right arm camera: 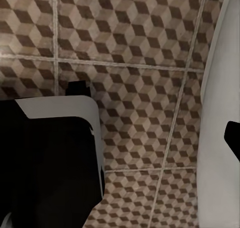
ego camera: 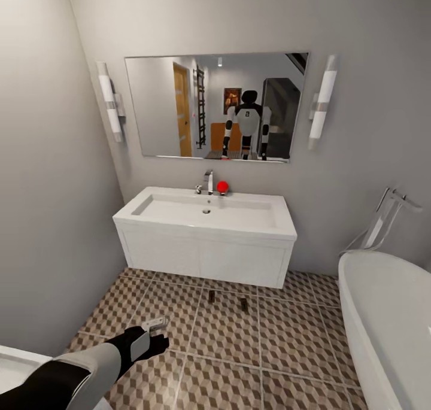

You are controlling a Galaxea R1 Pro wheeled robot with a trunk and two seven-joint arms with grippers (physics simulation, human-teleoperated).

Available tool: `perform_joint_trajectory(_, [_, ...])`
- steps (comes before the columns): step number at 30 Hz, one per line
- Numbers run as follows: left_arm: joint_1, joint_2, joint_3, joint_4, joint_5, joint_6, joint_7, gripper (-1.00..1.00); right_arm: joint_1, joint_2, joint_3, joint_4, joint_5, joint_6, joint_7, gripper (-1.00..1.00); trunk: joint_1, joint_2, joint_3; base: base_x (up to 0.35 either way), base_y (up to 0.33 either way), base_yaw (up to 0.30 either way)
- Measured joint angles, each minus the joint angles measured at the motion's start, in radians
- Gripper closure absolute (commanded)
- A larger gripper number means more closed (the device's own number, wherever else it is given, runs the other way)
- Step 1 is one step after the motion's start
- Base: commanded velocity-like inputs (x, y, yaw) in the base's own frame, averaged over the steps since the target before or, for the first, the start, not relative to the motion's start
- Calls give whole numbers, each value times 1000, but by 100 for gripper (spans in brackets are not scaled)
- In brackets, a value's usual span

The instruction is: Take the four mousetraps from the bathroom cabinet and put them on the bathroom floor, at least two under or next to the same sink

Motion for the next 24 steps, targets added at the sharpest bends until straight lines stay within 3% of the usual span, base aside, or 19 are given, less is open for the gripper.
perform_joint_trajectory(10, [16, 0, 0, 0, 0, 0, 0, -100, 0, 0, 0, 0, 0, -14, 1, -100, 0, 0, 9, -31, 0, 132])
perform_joint_trajectory(24, [25, -2, -1, 0, 0, 0, 1, -100, 0, 0, 1, 0, 1, -50, -1, -100, 0, 0, 15, -155, 0, 54])
